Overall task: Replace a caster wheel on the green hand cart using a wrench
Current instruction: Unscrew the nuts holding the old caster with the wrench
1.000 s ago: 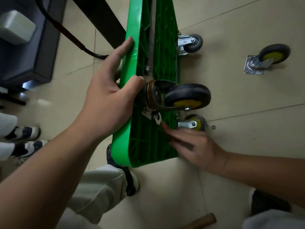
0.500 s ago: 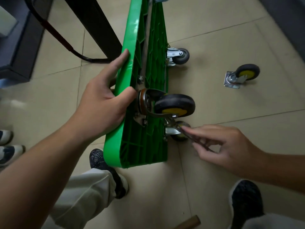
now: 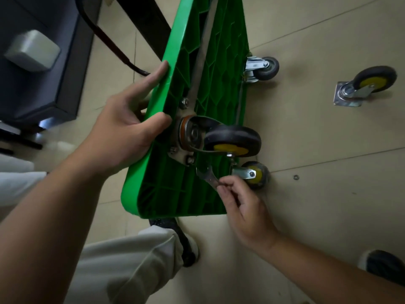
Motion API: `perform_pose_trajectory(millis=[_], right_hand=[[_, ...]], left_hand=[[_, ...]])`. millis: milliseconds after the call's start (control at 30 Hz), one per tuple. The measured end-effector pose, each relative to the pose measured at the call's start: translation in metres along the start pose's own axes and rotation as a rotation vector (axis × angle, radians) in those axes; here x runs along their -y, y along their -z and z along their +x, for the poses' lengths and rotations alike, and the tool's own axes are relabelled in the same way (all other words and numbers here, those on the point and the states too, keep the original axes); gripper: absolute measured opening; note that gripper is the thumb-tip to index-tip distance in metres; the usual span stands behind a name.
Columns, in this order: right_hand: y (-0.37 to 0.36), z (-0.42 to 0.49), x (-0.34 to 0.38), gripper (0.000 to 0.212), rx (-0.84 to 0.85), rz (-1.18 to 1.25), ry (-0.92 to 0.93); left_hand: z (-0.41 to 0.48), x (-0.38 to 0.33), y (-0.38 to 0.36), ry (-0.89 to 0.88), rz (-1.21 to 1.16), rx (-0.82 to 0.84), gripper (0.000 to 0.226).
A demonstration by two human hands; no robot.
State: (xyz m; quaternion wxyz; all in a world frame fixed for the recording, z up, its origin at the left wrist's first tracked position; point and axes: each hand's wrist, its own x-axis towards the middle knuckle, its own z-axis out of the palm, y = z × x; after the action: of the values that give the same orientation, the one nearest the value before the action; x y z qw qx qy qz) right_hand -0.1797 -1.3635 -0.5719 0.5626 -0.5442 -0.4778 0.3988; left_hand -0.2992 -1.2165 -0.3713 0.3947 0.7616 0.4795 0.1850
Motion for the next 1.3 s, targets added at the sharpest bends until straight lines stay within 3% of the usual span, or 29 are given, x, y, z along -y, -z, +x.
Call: perform_pose_trajectory(millis=[233, 333, 700, 1100, 1233, 1300], right_hand=[[-0.005, 0.035, -0.010, 0.014, 0.143, 0.037, -0.038], [-0.017, 0.035, -0.007, 0.012, 0.131, 0.131, -0.088], [-0.052, 0.007, 0.034, 0.037, 0.155, 0.501, -0.419], [-0.018, 0.046, -0.007, 0.040, 0.257, 0.158, -0.294], [0.005, 0.070, -0.007, 0.005, 0.185, 0.053, -0.259], [0.014, 0.077, -0.008, 0.008, 0.135, -0.029, -0.214]], left_hand=[[0.004, 0.008, -0.003, -0.014, -0.027, -0.032, 0.071], [0.004, 0.008, -0.005, -0.014, -0.044, -0.052, 0.071], [0.002, 0.008, -0.006, -0.007, -0.067, -0.076, 0.070], [0.002, 0.007, -0.007, 0.002, -0.068, -0.076, 0.071], [0.001, 0.007, -0.006, 0.005, -0.072, -0.080, 0.071], [0.001, 0.007, -0.007, -0.003, -0.063, -0.076, 0.071]])
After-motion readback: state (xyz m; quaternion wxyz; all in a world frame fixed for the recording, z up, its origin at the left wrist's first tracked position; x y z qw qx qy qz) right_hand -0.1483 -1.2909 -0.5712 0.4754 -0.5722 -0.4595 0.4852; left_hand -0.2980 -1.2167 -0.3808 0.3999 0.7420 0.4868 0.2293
